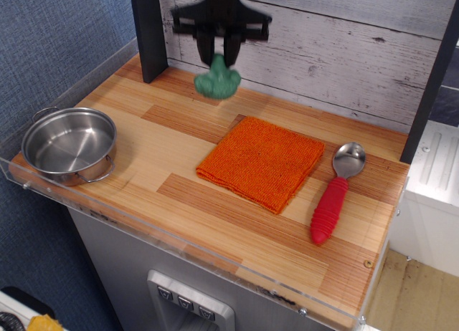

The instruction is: Put the broccoli infront of the napkin by the spoon.

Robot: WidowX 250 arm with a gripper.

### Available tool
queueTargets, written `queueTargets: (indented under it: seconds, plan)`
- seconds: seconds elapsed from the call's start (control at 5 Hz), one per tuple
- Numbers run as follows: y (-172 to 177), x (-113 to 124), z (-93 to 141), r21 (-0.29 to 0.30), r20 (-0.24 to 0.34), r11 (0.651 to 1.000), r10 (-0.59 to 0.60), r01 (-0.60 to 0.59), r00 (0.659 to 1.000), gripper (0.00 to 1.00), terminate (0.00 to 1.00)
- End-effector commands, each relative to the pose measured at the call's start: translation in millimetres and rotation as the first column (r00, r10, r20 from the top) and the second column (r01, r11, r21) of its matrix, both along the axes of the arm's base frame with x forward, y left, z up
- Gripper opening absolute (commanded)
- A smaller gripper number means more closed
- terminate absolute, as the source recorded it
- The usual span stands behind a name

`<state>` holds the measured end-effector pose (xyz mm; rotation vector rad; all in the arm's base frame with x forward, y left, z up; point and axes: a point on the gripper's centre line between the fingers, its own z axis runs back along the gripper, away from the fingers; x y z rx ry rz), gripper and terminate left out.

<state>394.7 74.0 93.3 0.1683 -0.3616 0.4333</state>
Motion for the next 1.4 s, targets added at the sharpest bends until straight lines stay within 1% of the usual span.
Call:
queueTargets:
  seconds: [0.0, 0.2, 0.4, 0.6, 0.8, 1.0, 1.2]
  plan:
    - [-37.5, -53.6, 39.7, 0.02, 0.053, 0.998, 0.065, -0.066, 0.996, 0.0, 0.0]
    - [-71.4, -88.3, 39.1, 0.005, 0.049, 0.997, 0.074, -0.074, 0.996, 0.0, 0.0]
    - [-93.1, -105.6, 39.6, -0.019, 0.074, 0.998, 0.056, -0.055, 0.996, 0.0, 0.0]
    - [-112.8, -120.9, 28.6, -0.015, 0.053, 1.0, 0.026, -0.025, 0.998, 0.0, 0.0]
    - [-126.7, -129.7, 17.5, -0.021, 0.042, 1.0, -0.007, 0.008, 0.999, 0.0, 0.0]
    - [-132.1, -139.4, 12.1, -0.016, 0.06, 1.0, 0.01, -0.009, 0.998, 0.0, 0.0]
    - [-135.7, -146.9, -1.8, -0.02, 0.072, 1.0, 0.012, -0.011, 0.997, 0.0, 0.0]
